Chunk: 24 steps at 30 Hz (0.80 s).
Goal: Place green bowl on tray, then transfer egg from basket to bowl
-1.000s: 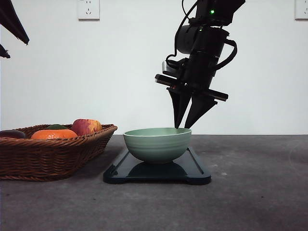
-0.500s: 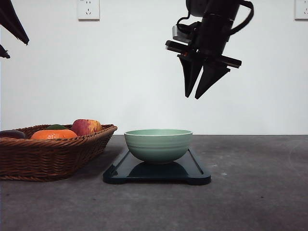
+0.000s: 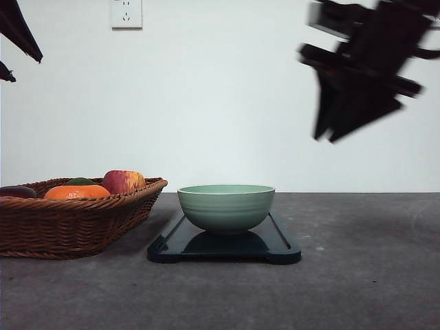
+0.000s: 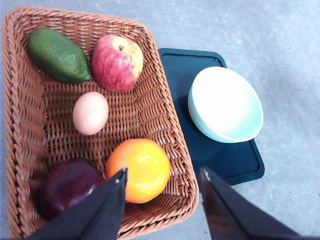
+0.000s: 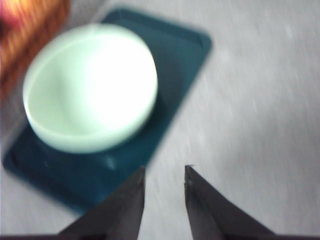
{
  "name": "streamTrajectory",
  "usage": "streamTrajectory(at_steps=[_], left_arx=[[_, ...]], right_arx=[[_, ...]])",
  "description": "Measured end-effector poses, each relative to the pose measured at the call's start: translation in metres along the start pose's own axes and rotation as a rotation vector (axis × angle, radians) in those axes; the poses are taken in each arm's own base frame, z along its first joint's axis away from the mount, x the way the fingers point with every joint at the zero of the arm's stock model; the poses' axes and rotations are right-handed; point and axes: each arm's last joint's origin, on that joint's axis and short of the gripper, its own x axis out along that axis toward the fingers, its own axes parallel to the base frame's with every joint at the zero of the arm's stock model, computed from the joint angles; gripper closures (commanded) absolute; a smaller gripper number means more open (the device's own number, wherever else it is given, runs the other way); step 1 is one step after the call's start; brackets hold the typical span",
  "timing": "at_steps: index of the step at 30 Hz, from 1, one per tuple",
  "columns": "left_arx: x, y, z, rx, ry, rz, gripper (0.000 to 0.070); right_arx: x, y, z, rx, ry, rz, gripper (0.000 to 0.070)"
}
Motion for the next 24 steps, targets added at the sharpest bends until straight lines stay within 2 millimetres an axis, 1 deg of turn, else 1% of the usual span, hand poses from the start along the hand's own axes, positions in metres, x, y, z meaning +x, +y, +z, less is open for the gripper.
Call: streamTrajectory(at_steps=[2,5,8,10,14,18,19,22,24], left_arx=[[0.000,0.000,0.000,0.000,0.001,0.000,0.0420],[0.000,0.000,0.000,0.000,0.001,0.000,0.0420],[0.000,0.000,-0.001,-0.005,0.012,0.002,0.0420],[0.000,-0.001,-0.003,-0.009,0.032,0.000,0.0419],[0.003,-0.003,-0.006,-0.027,0.085,-0.005,0.0419],[0.014,-0.003,0.002,-0.027,0.138,0.038,0.0415],[0.018,-0.004,0.005,-0.018,0.151,0.047,0.0409],[0.031,-0.005,0.010,0.015,0.186,0.081,0.0347],[0.040,-0.004,0.016,0.032,0.203,0.113,0.0338]], right_arx=[[-0.009,-0.003,-0.019,-0.002,-0.011,-0.006,0.0549],[-0.022,-0.006,-0.042,-0.011,-0.032,-0.012,0.0549],[-0.034,-0.007,-0.060,-0.024,-0.059,-0.018,0.0549],[-0.040,-0.008,-0.067,-0.025,-0.065,-0.023,0.0549],[-0.049,-0.007,-0.070,-0.026,-0.076,-0.023,0.0549],[-0.049,-0.007,-0.069,-0.026,-0.078,-0.023,0.0549],[-0.049,-0.008,-0.069,-0.026,-0.078,-0.023,0.0549],[-0.049,-0.008,-0.069,-0.026,-0.077,-0.023,0.0549],[-0.049,-0.008,-0.070,-0.025,-0.076,-0.024,0.0549]])
